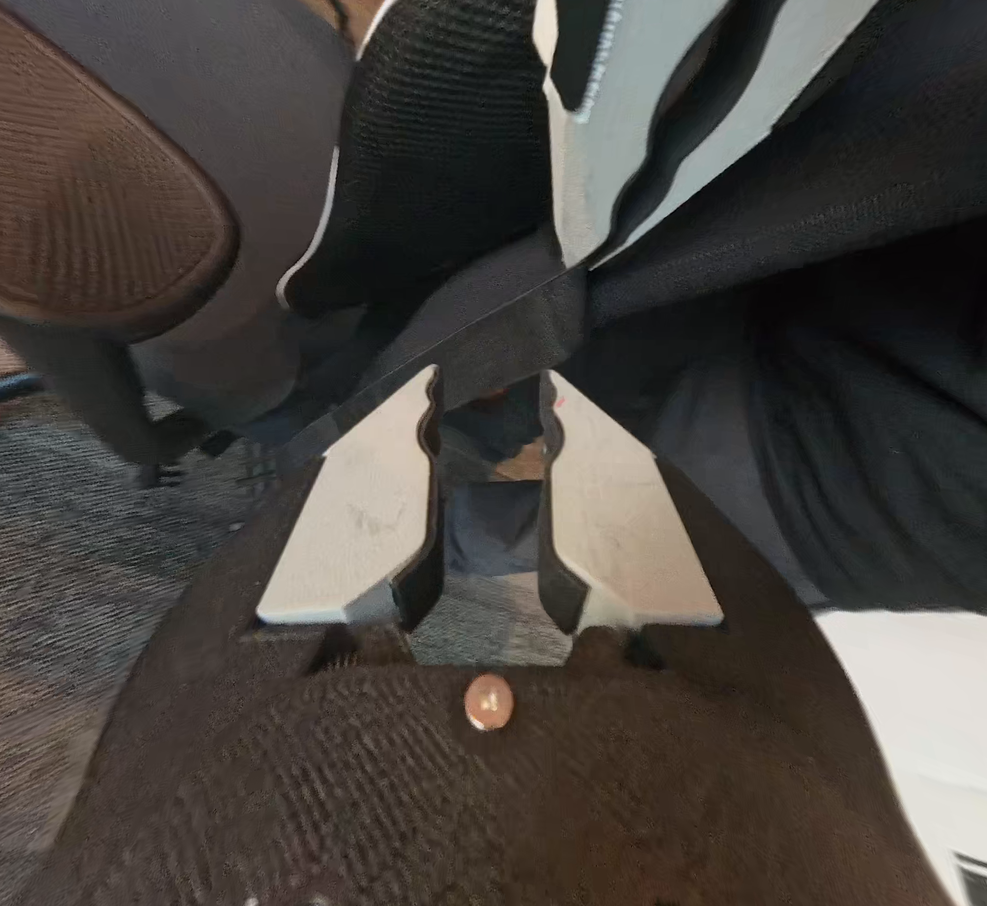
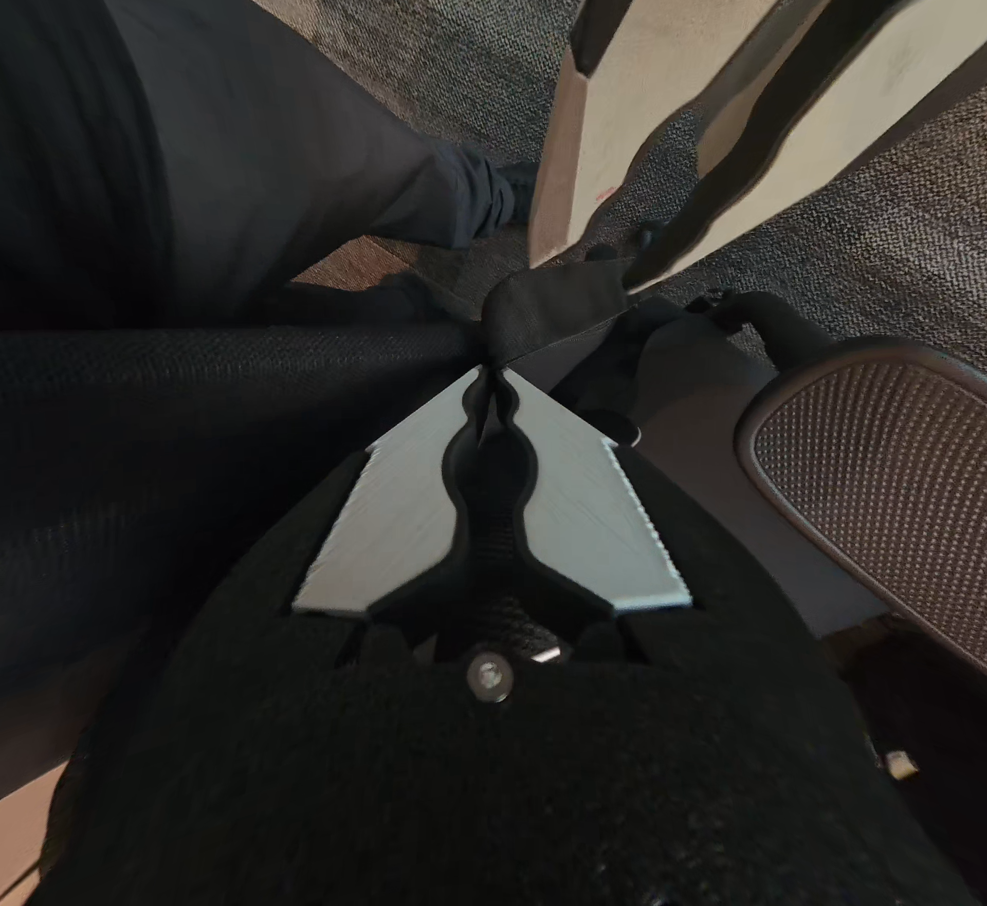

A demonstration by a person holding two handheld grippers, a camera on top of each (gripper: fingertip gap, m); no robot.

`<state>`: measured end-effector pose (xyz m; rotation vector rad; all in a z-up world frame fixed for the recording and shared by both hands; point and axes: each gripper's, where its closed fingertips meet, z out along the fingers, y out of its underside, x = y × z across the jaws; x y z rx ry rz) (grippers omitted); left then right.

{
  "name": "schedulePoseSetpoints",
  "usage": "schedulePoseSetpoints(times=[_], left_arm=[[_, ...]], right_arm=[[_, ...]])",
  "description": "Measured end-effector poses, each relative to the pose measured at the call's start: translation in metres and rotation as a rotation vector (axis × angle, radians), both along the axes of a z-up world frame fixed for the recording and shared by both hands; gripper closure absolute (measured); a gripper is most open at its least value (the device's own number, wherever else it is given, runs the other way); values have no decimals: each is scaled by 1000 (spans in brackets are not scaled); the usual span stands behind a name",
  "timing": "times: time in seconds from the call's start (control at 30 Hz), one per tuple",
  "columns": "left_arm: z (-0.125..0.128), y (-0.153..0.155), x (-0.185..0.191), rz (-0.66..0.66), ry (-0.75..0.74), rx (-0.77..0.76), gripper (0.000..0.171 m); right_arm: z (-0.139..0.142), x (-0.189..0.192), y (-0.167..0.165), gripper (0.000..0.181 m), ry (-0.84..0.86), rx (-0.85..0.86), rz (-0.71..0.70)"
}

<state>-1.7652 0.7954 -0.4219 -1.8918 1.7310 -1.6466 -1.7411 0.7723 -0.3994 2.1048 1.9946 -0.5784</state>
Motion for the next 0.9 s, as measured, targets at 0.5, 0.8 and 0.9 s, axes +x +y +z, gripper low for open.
schedulePoseSetpoints(times=[0.5,0.8,0.9], left_arm=[[21,-30,13,-370,-67,-190,138],[19,-35,6,-252,-79,-104,170],[19,-40,9,-72,-85,36,171]], right_arm=[[5,-1,-12,181,43,-1,-101],[4,-2,-12,181,45,-22,-130],[6,-2,-11,181,50,-103,-202]])
